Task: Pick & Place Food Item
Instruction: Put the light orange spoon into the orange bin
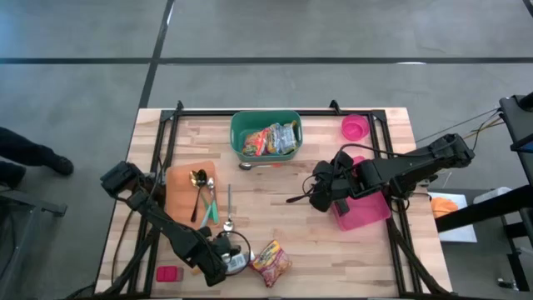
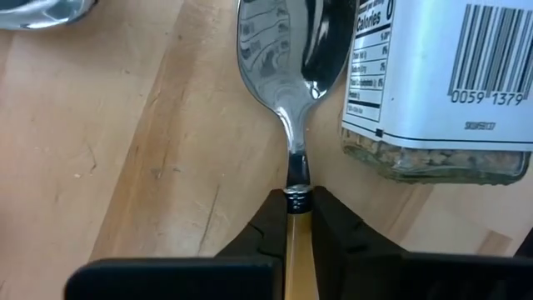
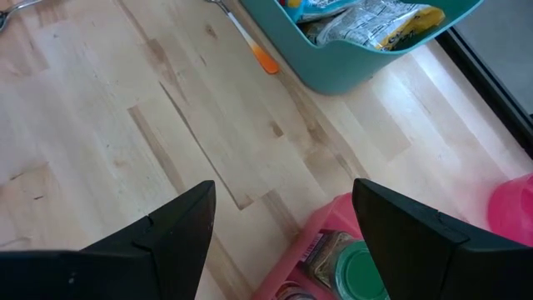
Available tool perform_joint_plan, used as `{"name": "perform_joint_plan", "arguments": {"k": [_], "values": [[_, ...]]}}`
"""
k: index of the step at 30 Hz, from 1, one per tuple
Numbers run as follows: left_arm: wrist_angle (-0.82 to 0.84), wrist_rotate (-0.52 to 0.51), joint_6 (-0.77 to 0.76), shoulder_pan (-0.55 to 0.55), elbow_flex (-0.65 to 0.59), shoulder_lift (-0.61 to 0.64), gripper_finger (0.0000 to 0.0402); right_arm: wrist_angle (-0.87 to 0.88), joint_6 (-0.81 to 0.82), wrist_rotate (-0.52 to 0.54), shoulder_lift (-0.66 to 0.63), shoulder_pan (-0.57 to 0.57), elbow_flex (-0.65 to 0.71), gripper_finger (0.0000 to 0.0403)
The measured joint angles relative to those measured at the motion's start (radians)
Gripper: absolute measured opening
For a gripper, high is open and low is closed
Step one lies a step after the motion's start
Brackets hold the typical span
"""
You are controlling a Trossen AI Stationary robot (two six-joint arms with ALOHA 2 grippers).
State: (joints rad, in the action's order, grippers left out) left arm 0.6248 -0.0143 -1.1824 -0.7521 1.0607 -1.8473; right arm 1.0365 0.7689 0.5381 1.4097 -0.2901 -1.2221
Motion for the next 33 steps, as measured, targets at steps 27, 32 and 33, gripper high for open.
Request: {"name": "perform_joint_plan", "arguments": {"k": [27, 32, 33], "values": [[0.036, -0.014, -0.089, 0.0, -0.002, 0.111, 0.0003, -0.004, -0.002, 0.002, 0.0, 0.0, 0.0, 0.0281], [0.043, -0.02, -0.136, 0.001, -0.002, 0.112, 0.0007, -0.004, -0.002, 0.002, 0.0, 0.0, 0.0, 0.0281], [0.043, -0.02, -0.153, 0.001, -0.002, 0.112, 0.0015, -0.004, -0.002, 0.002, 0.0, 0.0, 0.0, 0.0281]]}}
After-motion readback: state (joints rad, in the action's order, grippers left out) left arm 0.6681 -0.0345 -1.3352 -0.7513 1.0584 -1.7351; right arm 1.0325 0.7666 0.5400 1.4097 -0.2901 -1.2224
